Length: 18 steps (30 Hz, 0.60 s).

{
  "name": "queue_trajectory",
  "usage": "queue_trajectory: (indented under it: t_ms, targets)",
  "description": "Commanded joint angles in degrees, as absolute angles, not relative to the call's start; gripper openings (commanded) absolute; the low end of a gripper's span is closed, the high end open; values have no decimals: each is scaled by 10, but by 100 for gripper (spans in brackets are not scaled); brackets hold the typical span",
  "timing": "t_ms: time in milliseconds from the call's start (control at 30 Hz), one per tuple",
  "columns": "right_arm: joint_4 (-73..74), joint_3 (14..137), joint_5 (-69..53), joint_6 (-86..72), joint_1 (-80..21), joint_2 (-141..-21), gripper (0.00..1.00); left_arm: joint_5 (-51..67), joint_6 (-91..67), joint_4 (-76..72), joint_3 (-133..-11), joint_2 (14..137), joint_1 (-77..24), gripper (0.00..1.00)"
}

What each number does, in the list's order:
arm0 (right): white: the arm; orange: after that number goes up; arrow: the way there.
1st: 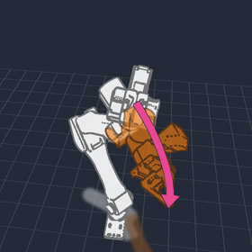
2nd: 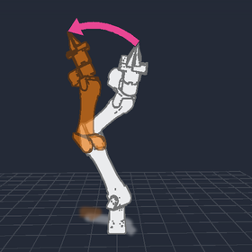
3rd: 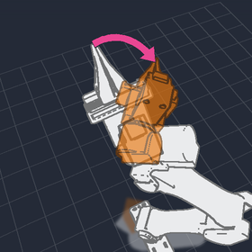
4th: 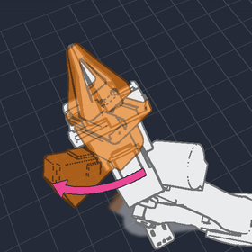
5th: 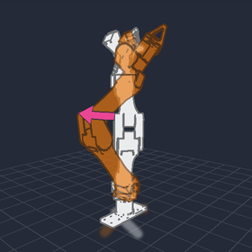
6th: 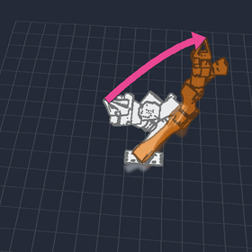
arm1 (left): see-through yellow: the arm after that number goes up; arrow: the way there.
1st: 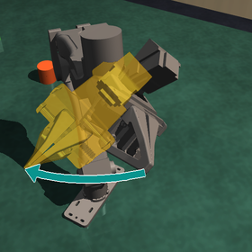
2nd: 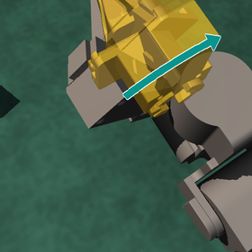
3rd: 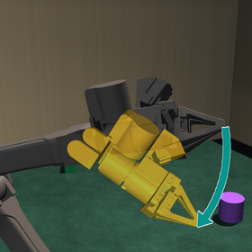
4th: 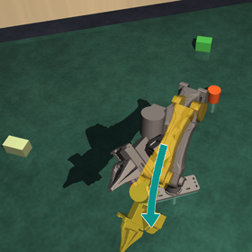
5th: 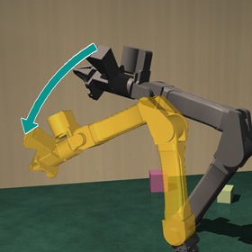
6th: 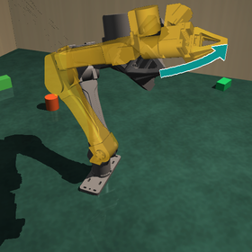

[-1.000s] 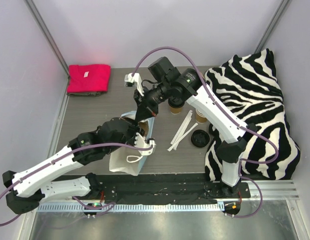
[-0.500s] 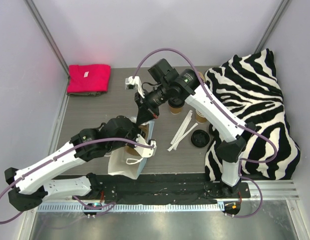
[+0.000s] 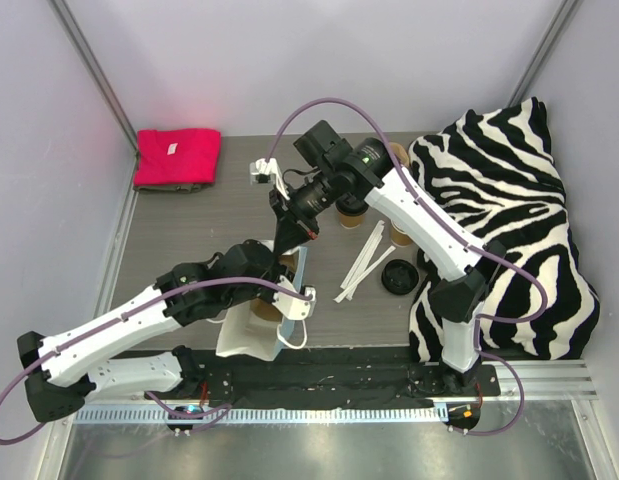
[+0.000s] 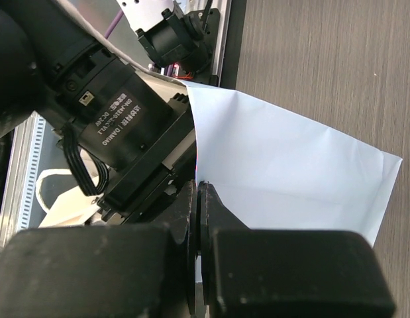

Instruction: Pack the takeout coffee

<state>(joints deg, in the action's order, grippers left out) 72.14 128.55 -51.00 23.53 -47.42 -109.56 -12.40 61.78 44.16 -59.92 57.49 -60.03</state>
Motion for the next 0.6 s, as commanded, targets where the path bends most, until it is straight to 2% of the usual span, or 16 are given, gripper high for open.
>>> queue_trajectory:
  t_ms: [0,433,533,567]
  targets:
    - [734,1281,-542,275,-473,-1090,1,-124,613,396,-589,573,-599,0]
    - [757,1292,-570,309,-468,-1097,1,-105,603,399,-585,583,-582,0]
    - [756,1293,-572,309,-463,-1100,1,-107,607,399,-584,581,-581,13]
    - [757,1295,-571,309,-462,-1103,1,-106,607,399,-586,580,-581,21]
